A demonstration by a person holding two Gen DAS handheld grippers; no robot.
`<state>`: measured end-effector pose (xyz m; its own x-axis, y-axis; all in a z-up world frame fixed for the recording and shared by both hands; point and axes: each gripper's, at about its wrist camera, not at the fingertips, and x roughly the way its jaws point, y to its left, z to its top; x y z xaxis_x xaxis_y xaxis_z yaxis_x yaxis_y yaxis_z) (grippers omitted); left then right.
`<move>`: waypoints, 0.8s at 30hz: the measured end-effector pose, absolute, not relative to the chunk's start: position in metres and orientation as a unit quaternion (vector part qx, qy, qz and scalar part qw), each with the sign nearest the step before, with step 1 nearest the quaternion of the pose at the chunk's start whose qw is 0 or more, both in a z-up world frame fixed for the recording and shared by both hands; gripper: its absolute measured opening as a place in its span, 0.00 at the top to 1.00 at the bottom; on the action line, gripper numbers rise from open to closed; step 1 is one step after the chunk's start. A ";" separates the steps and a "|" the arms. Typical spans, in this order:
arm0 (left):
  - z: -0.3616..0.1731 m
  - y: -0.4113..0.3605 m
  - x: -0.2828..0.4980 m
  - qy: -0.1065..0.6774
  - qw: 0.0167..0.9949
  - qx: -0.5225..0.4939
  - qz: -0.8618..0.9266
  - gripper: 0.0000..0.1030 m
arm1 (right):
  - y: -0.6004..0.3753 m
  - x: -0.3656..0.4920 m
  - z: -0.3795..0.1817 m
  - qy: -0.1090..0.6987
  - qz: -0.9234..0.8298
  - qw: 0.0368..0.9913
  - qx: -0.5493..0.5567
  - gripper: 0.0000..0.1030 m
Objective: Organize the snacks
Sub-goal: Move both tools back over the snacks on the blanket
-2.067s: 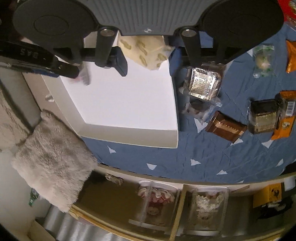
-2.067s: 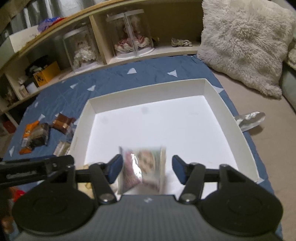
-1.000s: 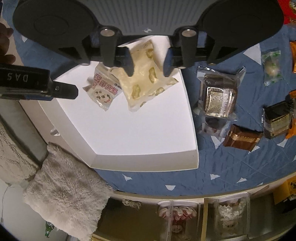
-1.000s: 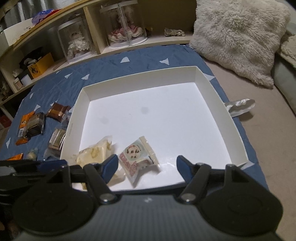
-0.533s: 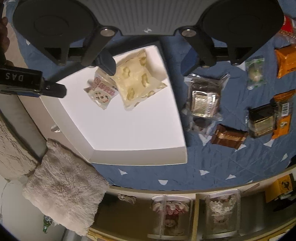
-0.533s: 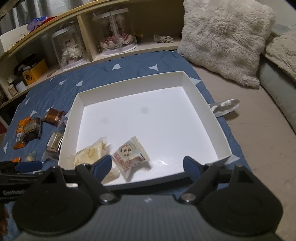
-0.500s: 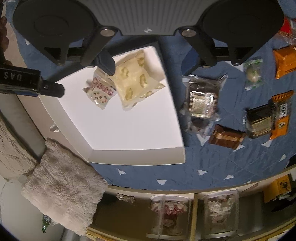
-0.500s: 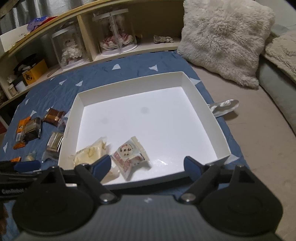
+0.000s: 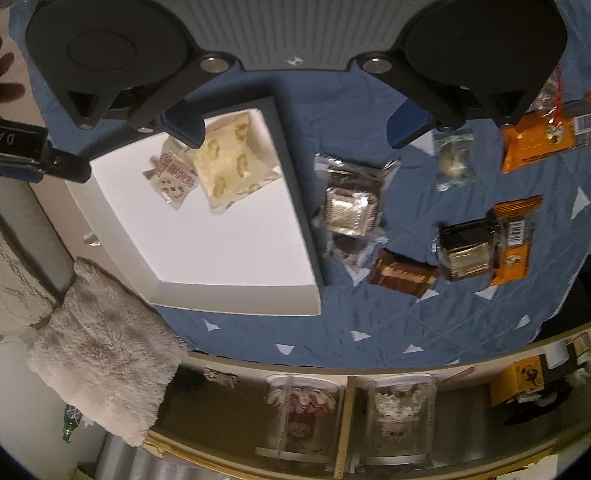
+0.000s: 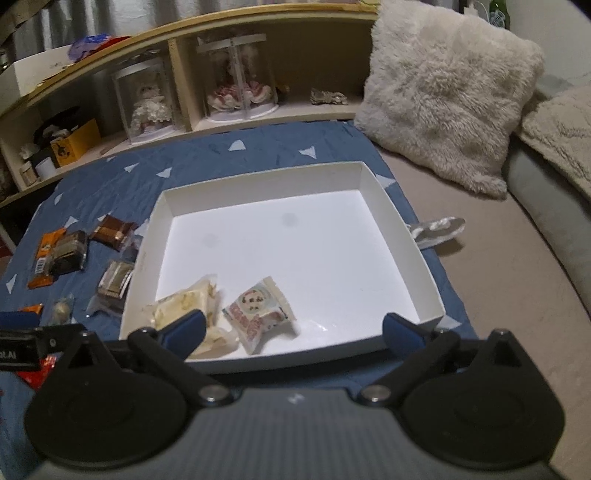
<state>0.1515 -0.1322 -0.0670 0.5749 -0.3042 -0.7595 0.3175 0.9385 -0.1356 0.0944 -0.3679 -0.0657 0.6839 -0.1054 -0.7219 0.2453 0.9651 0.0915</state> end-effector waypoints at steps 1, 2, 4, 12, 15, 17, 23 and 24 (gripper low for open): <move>-0.066 -0.129 0.150 0.426 0.888 0.009 -0.171 0.00 | -0.366 0.094 -0.065 0.383 -0.092 0.915 0.089 0.01; -0.066 -0.126 0.150 0.426 0.889 0.010 -0.168 0.00 | -0.363 0.093 -0.064 0.381 -0.089 0.916 0.088 0.01; -0.062 -0.119 0.149 0.424 0.891 0.011 -0.163 0.00 | -0.358 0.093 -0.062 0.378 -0.082 0.918 0.086 0.01; -0.045 -0.080 0.145 0.412 0.901 0.019 -0.136 0.00 | -0.333 0.099 -0.061 0.368 -0.055 0.924 0.084 0.01; -0.044 -0.061 0.147 0.414 0.902 0.021 -0.120 0.00 | -0.323 0.104 -0.060 0.364 -0.044 0.926 0.093 0.01; -0.044 -0.050 0.149 0.418 0.901 0.020 -0.112 0.00 | -0.314 0.107 -0.061 0.361 -0.035 0.927 0.093 0.01; -0.043 -0.009 0.157 0.423 0.902 0.007 -0.087 0.00 | -0.291 0.120 -0.067 0.362 -0.006 0.926 0.109 0.01; -0.043 -0.003 0.158 0.424 0.902 0.004 -0.083 0.00 | -0.285 0.122 -0.068 0.363 0.000 0.925 0.109 0.01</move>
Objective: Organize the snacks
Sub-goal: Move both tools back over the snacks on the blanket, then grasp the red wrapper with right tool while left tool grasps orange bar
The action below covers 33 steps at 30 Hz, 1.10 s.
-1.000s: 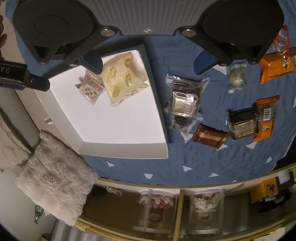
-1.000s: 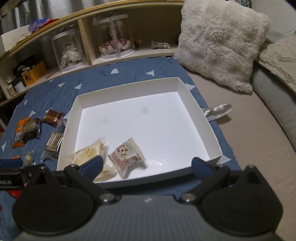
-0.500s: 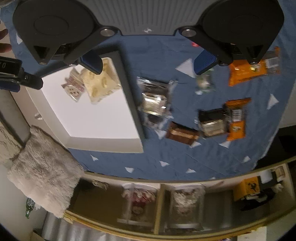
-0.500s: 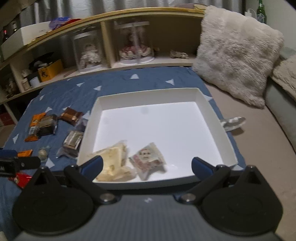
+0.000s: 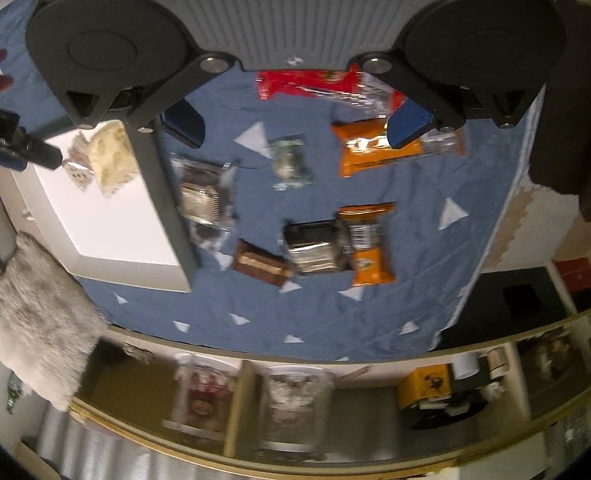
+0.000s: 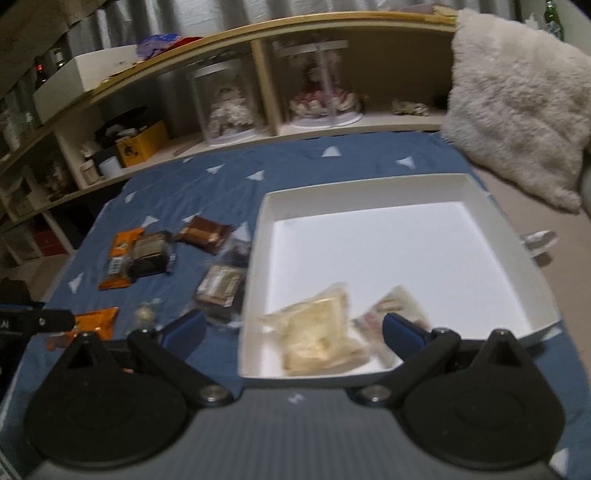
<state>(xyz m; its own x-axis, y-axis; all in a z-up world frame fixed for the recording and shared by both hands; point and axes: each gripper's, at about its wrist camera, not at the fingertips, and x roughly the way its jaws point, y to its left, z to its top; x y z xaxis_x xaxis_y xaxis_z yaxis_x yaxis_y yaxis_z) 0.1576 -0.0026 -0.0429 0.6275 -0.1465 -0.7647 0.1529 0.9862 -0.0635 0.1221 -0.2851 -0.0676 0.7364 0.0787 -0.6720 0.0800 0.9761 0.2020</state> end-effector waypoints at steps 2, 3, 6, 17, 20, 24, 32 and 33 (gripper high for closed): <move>-0.042 0.008 0.160 0.424 0.902 0.000 -0.078 0.00 | -0.271 0.125 -0.070 0.363 0.011 0.926 0.105 0.00; -0.042 0.013 0.161 0.424 0.902 0.001 -0.075 0.00 | -0.264 0.126 -0.071 0.364 0.016 0.926 0.102 0.00; -0.044 0.026 0.164 0.425 0.903 0.007 -0.066 0.00 | -0.243 0.131 -0.077 0.363 0.042 0.926 0.090 0.00; -0.066 0.074 0.198 0.420 0.905 -0.018 -0.067 0.00 | -0.164 0.153 -0.103 0.348 0.195 0.917 0.014 0.01; -0.071 0.081 0.212 0.403 0.910 -0.036 -0.091 0.00 | -0.148 0.157 -0.111 0.348 0.249 0.904 0.001 0.03; -0.089 0.083 0.228 0.415 0.902 -0.038 -0.111 0.00 | -0.130 0.163 -0.122 0.347 0.315 0.883 -0.025 0.10; -0.122 0.098 0.240 0.465 0.879 -0.028 -0.101 0.00 | -0.105 0.172 -0.142 0.358 0.368 0.855 -0.073 0.26; -0.122 0.099 0.240 0.467 0.877 -0.033 -0.105 0.00 | -0.104 0.170 -0.144 0.358 0.367 0.855 -0.081 0.30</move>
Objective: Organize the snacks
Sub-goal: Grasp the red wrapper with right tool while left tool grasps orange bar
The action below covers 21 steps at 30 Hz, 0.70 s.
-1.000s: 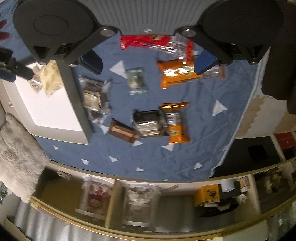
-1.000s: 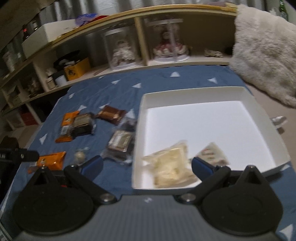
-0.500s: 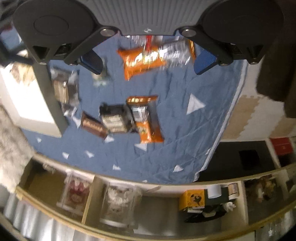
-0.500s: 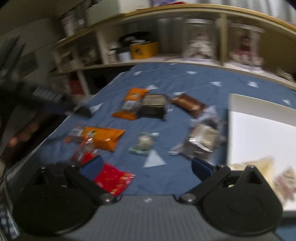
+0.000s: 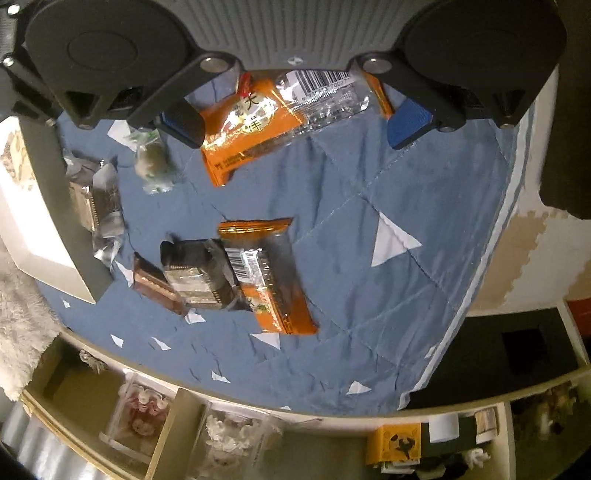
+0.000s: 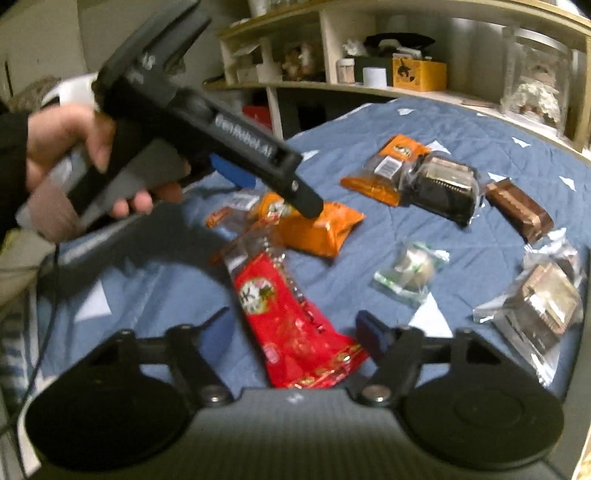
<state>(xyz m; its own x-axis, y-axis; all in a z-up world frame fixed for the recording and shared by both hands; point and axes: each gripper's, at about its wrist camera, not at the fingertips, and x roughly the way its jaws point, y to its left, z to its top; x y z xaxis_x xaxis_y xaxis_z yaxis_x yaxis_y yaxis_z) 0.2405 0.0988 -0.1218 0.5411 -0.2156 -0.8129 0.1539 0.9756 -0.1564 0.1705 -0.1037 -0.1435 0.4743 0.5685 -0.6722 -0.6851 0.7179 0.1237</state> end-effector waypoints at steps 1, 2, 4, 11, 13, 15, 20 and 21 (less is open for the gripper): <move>-0.121 0.099 0.240 0.471 0.874 -0.041 -0.112 0.00 | -0.102 0.169 -0.144 0.359 0.365 0.854 -0.091 0.36; -0.122 0.099 0.240 0.478 0.868 -0.052 -0.122 0.00 | -0.101 0.167 -0.143 0.361 0.364 0.852 -0.101 0.37; -0.124 0.096 0.238 0.498 0.853 -0.063 -0.142 0.00 | -0.104 0.161 -0.144 0.366 0.363 0.850 -0.108 0.43; -0.128 0.084 0.224 0.535 0.828 -0.042 -0.162 0.00 | -0.122 0.150 -0.131 0.422 0.315 0.846 -0.083 0.51; -0.126 0.081 0.220 0.543 0.823 -0.046 -0.162 0.00 | -0.132 0.147 -0.128 0.436 0.290 0.849 -0.068 0.52; -0.126 0.078 0.216 0.551 0.817 -0.047 -0.165 0.00 | -0.140 0.144 -0.125 0.447 0.259 0.854 -0.058 0.52; -0.123 0.065 0.207 0.562 0.808 -0.024 -0.176 0.11 | -0.155 0.134 -0.122 0.475 0.190 0.858 -0.047 0.52; -0.122 0.063 0.206 0.561 0.809 -0.020 -0.176 0.14 | -0.154 0.133 -0.122 0.480 0.190 0.855 -0.045 0.52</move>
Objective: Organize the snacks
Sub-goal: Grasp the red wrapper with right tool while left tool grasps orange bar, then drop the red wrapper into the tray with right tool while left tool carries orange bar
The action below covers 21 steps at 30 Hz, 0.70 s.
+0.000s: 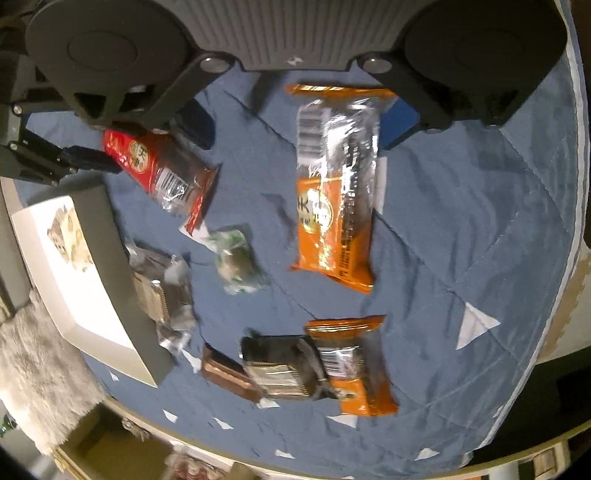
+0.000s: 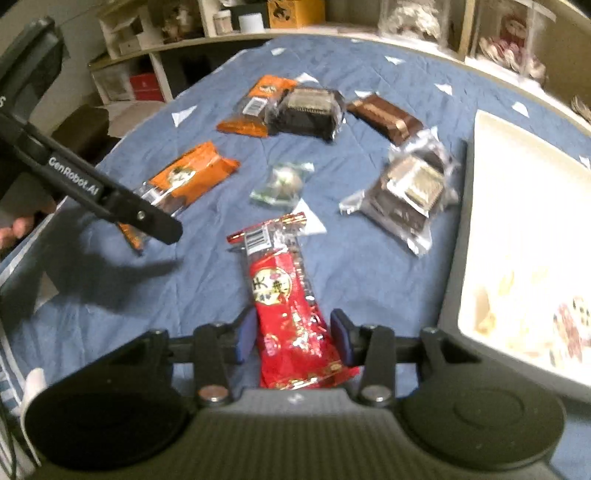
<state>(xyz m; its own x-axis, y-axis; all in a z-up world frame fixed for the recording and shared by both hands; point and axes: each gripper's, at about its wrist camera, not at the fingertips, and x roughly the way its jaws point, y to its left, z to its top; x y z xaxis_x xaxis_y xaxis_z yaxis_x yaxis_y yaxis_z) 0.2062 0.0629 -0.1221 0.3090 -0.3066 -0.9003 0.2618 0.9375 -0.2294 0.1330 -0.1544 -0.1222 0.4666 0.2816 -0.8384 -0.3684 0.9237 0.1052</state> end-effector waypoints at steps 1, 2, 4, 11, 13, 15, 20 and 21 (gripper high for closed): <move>-0.121 0.061 0.206 0.559 0.811 -0.017 -0.173 0.18 | -0.155 0.130 -0.122 0.484 0.197 0.851 -0.042 0.52; -0.120 0.061 0.205 0.556 0.813 -0.015 -0.170 0.20 | -0.153 0.128 -0.122 0.488 0.207 0.847 -0.036 0.52; -0.118 0.060 0.206 0.549 0.820 -0.013 -0.160 0.21 | -0.149 0.128 -0.121 0.493 0.219 0.841 -0.035 0.51; -0.115 0.057 0.215 0.529 0.841 0.004 -0.114 0.34 | -0.137 0.138 -0.124 0.497 0.217 0.839 -0.041 0.51; -0.116 0.053 0.218 0.525 0.844 0.010 -0.108 0.39 | -0.141 0.143 -0.123 0.499 0.213 0.839 -0.037 0.51; -0.118 0.050 0.222 0.523 0.845 0.013 -0.109 0.41 | -0.139 0.151 -0.130 0.501 0.210 0.839 -0.033 0.51; -0.123 0.045 0.226 0.535 0.840 0.030 -0.087 0.58 | -0.143 0.155 -0.135 0.499 0.219 0.838 -0.022 0.56; -0.123 0.045 0.226 0.537 0.838 0.032 -0.086 0.58 | -0.144 0.155 -0.134 0.498 0.220 0.838 -0.019 0.57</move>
<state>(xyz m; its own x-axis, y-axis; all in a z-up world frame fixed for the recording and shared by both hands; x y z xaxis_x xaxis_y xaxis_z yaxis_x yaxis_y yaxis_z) 0.2260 0.0447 -0.1234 0.4079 -0.1090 -0.9065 0.1779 0.9833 -0.0381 0.1549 -0.1441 -0.1343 0.4064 0.3501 -0.8440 -0.3884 0.9023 0.1873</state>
